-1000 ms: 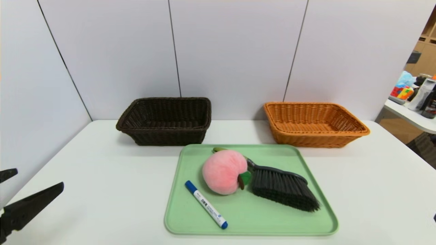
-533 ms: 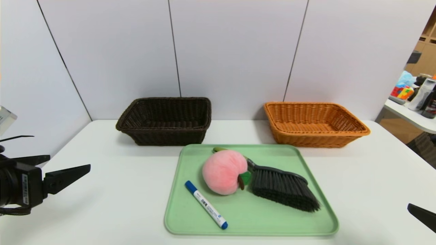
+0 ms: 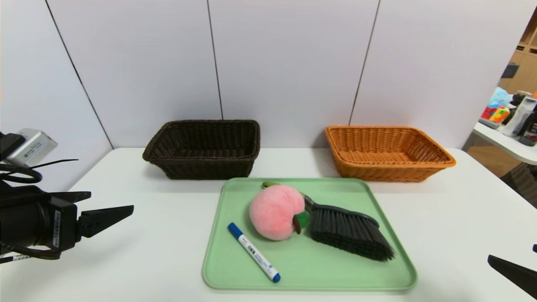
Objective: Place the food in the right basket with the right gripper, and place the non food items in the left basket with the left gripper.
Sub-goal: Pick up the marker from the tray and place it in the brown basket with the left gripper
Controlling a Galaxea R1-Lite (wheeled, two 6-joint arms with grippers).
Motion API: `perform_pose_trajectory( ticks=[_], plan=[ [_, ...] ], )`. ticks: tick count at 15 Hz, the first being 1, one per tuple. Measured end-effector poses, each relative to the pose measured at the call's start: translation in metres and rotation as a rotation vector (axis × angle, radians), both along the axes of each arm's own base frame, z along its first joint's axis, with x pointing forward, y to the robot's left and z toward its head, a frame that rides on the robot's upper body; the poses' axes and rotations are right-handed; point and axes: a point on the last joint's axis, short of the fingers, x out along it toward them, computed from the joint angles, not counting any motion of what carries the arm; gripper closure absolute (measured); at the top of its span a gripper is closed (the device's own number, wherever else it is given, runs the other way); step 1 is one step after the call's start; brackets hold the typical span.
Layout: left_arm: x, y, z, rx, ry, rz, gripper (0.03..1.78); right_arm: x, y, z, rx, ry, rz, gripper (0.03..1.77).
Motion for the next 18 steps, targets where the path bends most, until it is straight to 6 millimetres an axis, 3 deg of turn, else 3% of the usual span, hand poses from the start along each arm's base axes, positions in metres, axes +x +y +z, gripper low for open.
perform_pose_trajectory(
  ticks=[4, 10, 14, 18],
  plan=[
    [0.021, -0.021, 0.000, -0.008, 0.021, -0.110, 0.12, 0.017, 0.002, 0.002, 0.007, 0.008, 0.040, 0.09],
    [0.045, -0.072, -0.002, -0.004, 0.046, -0.335, 0.12, 0.028, 0.008, -0.001, -0.043, 0.036, 0.149, 0.09],
    [0.047, -0.119, -0.011, 0.005, 0.106, -0.500, 0.12, 0.031, 0.010, -0.005, -0.047, 0.063, 0.169, 0.09],
    [0.044, -0.148, -0.028, 0.045, 0.198, -0.438, 0.12, 0.042, 0.012, -0.009, -0.045, 0.084, 0.169, 0.09]
  ],
)
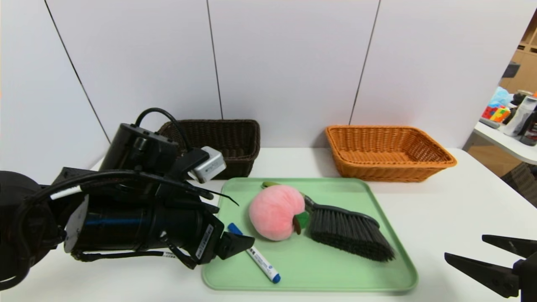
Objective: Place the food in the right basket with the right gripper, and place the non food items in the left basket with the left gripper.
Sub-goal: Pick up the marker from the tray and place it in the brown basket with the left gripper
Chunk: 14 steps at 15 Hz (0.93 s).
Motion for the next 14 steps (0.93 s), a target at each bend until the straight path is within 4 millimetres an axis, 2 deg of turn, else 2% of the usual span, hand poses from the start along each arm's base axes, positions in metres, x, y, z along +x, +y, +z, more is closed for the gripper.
perform_pose_trajectory(
  ticks=[6, 14],
  plan=[
    [-0.010, -0.031, -0.015, 0.141, -0.013, 0.169, 0.12, 0.005, 0.001, -0.008, 0.000, 0.015, -0.003, 0.09],
    [-0.006, -0.039, 0.000, 0.114, -0.049, 0.179, 0.12, 0.005, 0.001, -0.012, 0.000, 0.033, -0.003, 0.09]
  ],
)
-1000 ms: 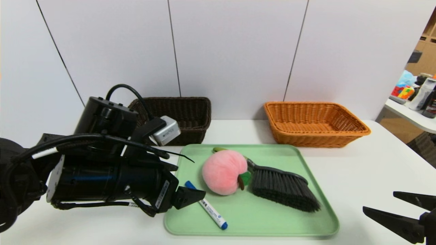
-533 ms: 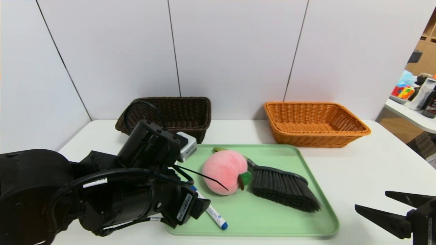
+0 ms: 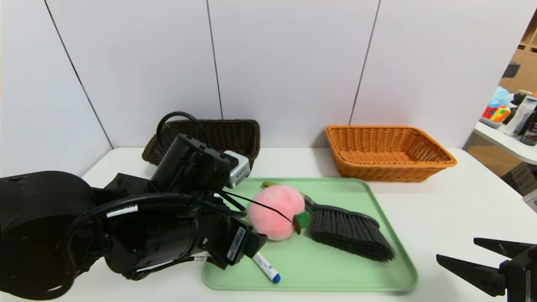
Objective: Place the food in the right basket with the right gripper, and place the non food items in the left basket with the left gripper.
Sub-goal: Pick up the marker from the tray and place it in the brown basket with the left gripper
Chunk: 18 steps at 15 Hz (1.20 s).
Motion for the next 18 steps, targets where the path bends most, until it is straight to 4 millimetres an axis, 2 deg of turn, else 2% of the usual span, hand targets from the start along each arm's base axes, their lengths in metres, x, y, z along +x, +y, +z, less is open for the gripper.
perform_pose_trajectory(
  ticks=[7, 11, 18],
  plan=[
    [0.002, 0.002, -0.009, 0.079, 0.061, 0.208, 0.12, -0.006, -0.001, -0.013, -0.005, 0.044, 0.000, 0.09],
    [-0.007, -0.011, -0.016, 0.116, 0.061, 0.270, 0.12, -0.007, -0.001, -0.013, -0.005, 0.041, 0.000, 0.09],
    [-0.016, -0.028, -0.003, 0.094, 0.187, 0.390, 0.12, -0.010, -0.001, -0.012, -0.004, 0.027, -0.001, 0.09]
  ],
)
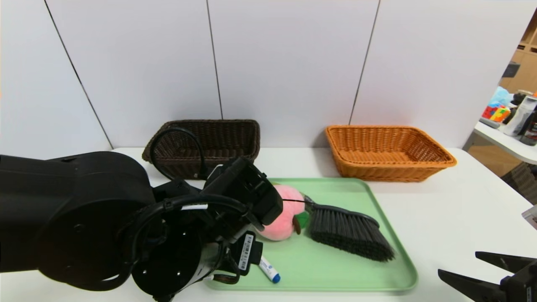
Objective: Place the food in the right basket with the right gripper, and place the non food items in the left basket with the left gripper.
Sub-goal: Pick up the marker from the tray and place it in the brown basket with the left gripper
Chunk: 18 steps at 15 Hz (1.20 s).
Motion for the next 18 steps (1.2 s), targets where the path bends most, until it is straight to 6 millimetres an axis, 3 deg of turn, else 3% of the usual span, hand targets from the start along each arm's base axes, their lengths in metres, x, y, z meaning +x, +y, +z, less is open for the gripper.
perform_pose_trajectory(
  ticks=[9, 18],
  plan=[
    [0.018, -0.030, -0.011, -0.036, 0.086, 0.164, 0.12, -0.005, -0.001, -0.002, -0.001, 0.001, 0.001, 0.09],
    [0.028, -0.044, -0.020, -0.077, 0.109, 0.256, 0.12, -0.005, -0.001, -0.001, 0.001, 0.000, 0.002, 0.09]
  ],
)
